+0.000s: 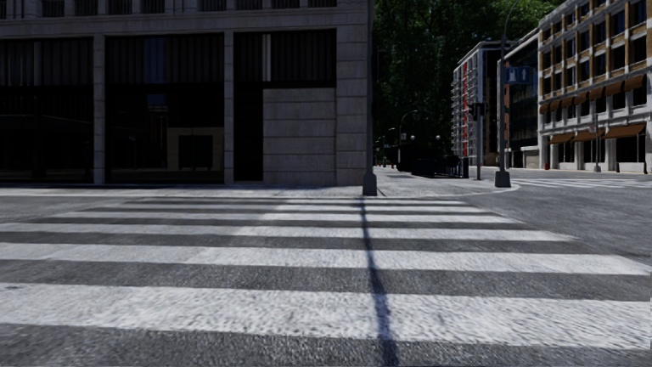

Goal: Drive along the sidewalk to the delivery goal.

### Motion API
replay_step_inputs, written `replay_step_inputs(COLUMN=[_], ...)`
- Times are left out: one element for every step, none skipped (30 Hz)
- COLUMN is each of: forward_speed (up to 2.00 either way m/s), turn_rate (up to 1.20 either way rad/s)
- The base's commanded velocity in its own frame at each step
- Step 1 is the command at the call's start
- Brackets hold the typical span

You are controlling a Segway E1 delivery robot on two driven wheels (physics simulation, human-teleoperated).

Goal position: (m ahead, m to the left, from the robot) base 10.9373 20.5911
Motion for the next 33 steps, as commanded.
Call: replay_step_inputs(forward_speed=[2.0, 2.0, 2.0, 2.0, 2.0, 2.0, 2.0, 2.0, 2.0, 2.0, 2.0, 2.0, 2.0, 2.0, 2.0, 2.0, 2.0, 2.0, 2.0, 2.0, 2.0, 2.0, 2.0, 2.0, 2.0, 2.0, 1.89, 1.46, 1.18, 1.18, 1.09, 1.05, 1.03], turn_rate=[0.0, 0.0, 0.0, 0.0, 0.0, 0.0, 0.0, 0.0, 0.0, 0.0, 0.0, 0.0, 0.0, 0.0, 0.0, 0.0, 0.0, 0.0, 0.0, 0.0, 0.0, 0.0, 0.0, 0.0, 0.0, 0.0, 0.0, 0.0, 0.0, 0.0, 0.0, 0.0, 0.0])
